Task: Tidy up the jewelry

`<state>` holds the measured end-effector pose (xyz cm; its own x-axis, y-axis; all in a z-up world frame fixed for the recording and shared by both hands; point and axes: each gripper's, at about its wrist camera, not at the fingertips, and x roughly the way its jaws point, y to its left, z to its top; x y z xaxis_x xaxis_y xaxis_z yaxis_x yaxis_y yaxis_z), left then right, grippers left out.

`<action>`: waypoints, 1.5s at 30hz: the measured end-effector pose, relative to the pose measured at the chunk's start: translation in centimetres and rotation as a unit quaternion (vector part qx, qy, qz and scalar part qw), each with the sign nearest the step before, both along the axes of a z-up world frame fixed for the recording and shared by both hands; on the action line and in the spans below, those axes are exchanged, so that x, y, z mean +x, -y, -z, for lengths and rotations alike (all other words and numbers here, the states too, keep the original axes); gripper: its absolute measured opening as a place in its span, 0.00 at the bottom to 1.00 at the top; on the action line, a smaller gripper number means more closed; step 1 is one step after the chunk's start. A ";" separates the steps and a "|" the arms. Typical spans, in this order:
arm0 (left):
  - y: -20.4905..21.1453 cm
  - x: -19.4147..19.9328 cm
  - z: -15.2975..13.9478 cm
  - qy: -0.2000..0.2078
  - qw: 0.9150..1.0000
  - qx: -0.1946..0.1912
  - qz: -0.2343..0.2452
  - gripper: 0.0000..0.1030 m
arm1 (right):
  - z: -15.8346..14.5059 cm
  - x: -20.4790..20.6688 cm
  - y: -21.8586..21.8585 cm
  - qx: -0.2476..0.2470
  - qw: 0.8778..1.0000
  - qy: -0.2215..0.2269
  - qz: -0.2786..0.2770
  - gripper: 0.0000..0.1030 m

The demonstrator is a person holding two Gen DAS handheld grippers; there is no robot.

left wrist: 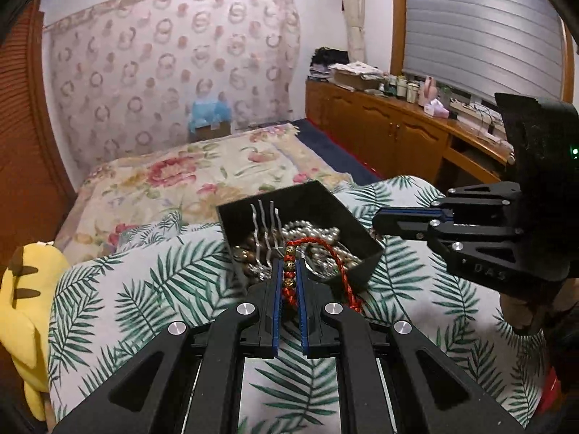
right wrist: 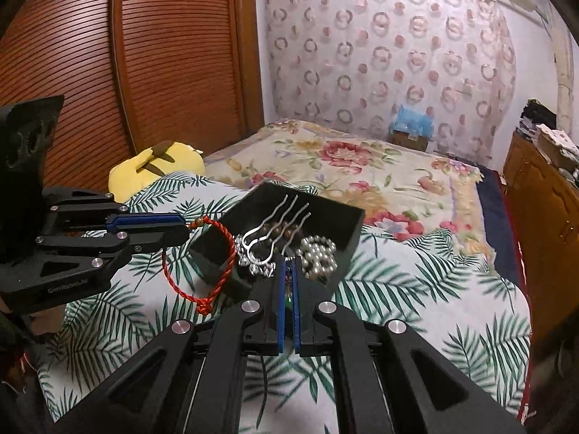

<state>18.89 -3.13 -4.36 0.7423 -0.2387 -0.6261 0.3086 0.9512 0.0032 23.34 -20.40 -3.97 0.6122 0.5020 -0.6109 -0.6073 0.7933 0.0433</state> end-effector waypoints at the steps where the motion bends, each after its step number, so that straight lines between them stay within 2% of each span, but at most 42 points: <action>1: -0.1 0.2 -0.1 0.001 1.000 -0.001 -0.002 0.06 | 0.0 0.2 -0.2 0.000 1.000 -0.001 -0.001 0.04; 10: -1.2 2.0 0.0 0.002 1.000 -0.010 -0.014 0.06 | 0.9 2.2 -0.8 0.001 1.000 -0.020 0.007 0.05; 13: -1.2 2.6 0.2 -0.001 1.000 -0.009 -0.017 0.06 | 1.0 2.2 -0.5 0.003 1.000 -0.020 0.013 0.15; 21: -0.5 4.8 0.5 -0.004 1.000 -0.009 -0.019 0.06 | 1.2 1.4 1.0 0.012 0.999 -0.019 0.030 0.15; 31: 0.4 5.8 0.5 -0.006 1.000 -0.011 -0.021 0.06 | 1.6 0.3 2.7 0.013 0.998 -0.025 0.049 0.15; 32: 0.3 5.9 0.5 -0.006 1.000 -0.012 -0.021 0.09 | 1.6 0.2 2.8 0.013 0.998 -0.024 0.050 0.15; 34: 0.3 5.9 0.5 -0.005 1.000 -0.013 -0.023 0.21 | 1.5 0.0 2.9 0.014 0.998 -0.022 0.052 0.15; 38: 0.1 5.1 0.7 -0.002 1.000 -0.010 -0.028 0.34 | 1.3 -0.9 2.9 0.017 0.998 -0.018 0.054 0.15; 40: -0.2 4.3 0.5 0.004 0.999 -0.012 -0.036 0.50 | 1.2 -1.3 2.9 0.018 0.998 -0.016 0.056 0.15; 41: -0.4 3.8 0.5 0.005 0.999 -0.012 -0.038 0.54 | 1.1 -1.7 3.0 0.019 0.998 -0.014 0.059 0.15; 42: -0.6 3.3 0.4 0.007 0.999 -0.012 -0.044 0.63 | 0.9 -1.9 3.1 0.022 0.998 -0.013 0.062 0.18; 43: -0.9 2.8 0.4 0.010 0.999 -0.010 -0.049 0.71 | 0.8 -2.3 3.1 0.025 0.997 -0.009 0.068 0.29; 44: -1.1 2.2 0.3 0.014 0.998 -0.008 -0.054 0.75 | 0.7 -2.7 3.3 0.029 0.997 -0.007 0.072 0.43; 45: -1.2 1.6 0.1 0.018 0.998 -0.006 -0.058 0.81 | 0.6 -3.1 3.4 0.033 0.996 -0.006 0.077 0.48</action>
<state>20.52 -1.88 -4.51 0.7871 -0.1567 -0.5965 0.1958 0.9806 0.0007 20.27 -23.79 -4.58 0.6784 0.4422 -0.5867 -0.4779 0.8721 0.1046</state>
